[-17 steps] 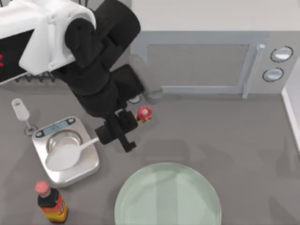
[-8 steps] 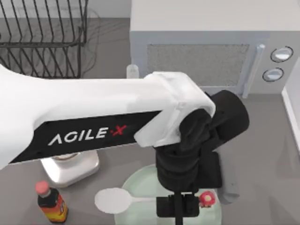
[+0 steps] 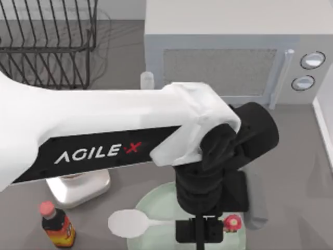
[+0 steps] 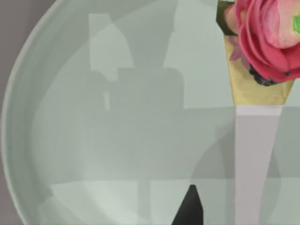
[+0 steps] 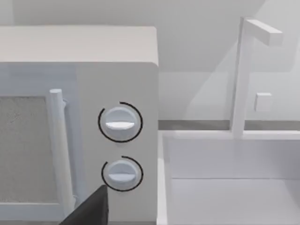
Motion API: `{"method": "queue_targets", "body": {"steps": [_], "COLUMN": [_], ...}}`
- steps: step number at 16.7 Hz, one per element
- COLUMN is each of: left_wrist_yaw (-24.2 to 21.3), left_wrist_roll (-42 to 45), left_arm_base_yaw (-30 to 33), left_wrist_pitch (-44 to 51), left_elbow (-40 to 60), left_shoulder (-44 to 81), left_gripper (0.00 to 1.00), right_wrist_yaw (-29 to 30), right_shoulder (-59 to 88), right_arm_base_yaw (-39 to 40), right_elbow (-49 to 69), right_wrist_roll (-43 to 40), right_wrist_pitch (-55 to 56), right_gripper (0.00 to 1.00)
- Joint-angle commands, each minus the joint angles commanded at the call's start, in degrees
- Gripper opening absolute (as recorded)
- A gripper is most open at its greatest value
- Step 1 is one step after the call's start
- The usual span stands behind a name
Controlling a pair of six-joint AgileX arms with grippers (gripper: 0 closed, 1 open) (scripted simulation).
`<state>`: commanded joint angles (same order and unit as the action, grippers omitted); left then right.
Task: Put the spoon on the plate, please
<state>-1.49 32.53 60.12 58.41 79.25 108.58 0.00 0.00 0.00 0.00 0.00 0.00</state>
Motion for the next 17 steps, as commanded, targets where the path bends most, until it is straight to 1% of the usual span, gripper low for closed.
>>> {"method": "queue_targets", "body": {"steps": [9, 17], "left_wrist_yaw": [-2.7, -1.8], "left_wrist_roll": [3.1, 2.4], "left_arm_base_yaw": [3.7, 2.8], "left_wrist_pitch": [-6.2, -9.4], "left_elbow": [-1.8, -2.6], "left_shoulder": [-1.5, -1.6], "left_gripper": [0.00, 0.00], "right_wrist_yaw": [0.0, 0.0], "right_shoulder": [0.0, 0.0], "right_arm_base_yaw": [0.0, 0.0], "right_elbow": [0.0, 0.0], "right_wrist_roll": [0.0, 0.0], "right_wrist_pitch": [0.0, 0.0], "right_gripper": [1.00, 1.00]}}
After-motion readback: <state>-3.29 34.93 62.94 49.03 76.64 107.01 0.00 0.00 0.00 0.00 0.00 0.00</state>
